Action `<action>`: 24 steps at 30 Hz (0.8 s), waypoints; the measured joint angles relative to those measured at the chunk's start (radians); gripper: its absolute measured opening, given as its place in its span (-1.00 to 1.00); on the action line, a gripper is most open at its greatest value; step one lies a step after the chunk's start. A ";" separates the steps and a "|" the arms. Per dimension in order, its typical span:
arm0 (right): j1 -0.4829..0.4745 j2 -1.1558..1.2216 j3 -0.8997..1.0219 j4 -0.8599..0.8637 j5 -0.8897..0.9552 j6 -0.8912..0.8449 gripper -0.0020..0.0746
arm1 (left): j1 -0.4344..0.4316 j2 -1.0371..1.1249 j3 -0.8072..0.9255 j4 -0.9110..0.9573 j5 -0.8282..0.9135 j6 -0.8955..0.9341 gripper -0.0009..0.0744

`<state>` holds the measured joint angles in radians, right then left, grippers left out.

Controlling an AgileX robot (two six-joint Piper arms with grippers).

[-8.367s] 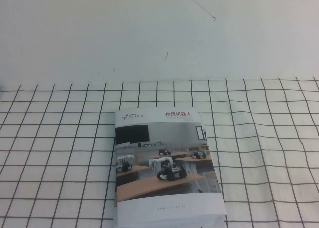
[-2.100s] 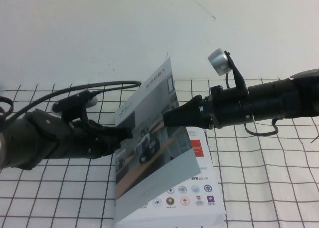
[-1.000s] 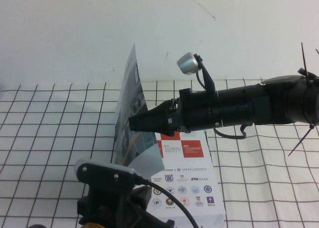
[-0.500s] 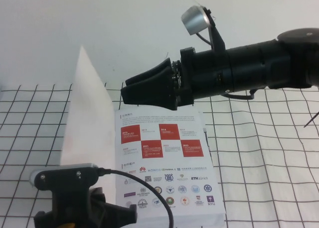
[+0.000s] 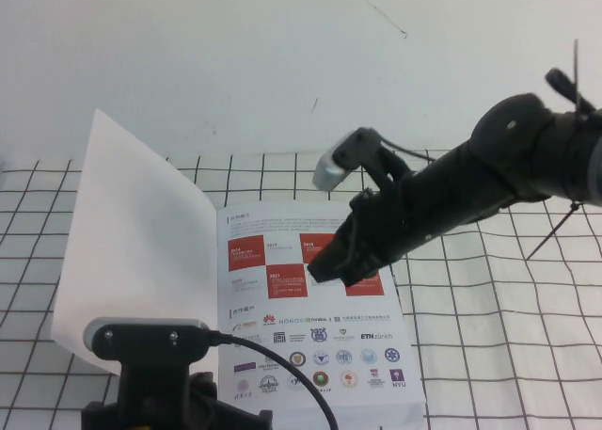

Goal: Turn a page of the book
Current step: Open the closed book

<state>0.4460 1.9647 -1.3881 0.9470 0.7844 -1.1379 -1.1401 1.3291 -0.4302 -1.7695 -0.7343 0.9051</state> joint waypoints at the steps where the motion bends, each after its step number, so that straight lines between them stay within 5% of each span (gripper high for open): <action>1: 0.000 0.031 0.000 -0.004 0.000 0.009 -0.83 | 0.008 0.000 0.000 0.000 0.000 0.000 -0.98; 8: 0.000 0.168 0.000 -0.030 0.006 0.028 -0.94 | 0.181 0.000 0.000 0.000 0.101 0.040 -0.98; 17: 0.000 0.170 0.000 -0.071 0.008 0.064 -0.94 | 0.556 0.068 0.000 0.011 0.589 0.114 -0.98; 24: 0.000 0.189 0.000 -0.080 0.017 0.085 -0.94 | 0.651 0.222 -0.005 0.022 0.726 0.174 -0.98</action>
<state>0.4460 2.1534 -1.3881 0.8669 0.8012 -1.0530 -0.4886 1.5512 -0.4357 -1.7475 -0.0081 1.0794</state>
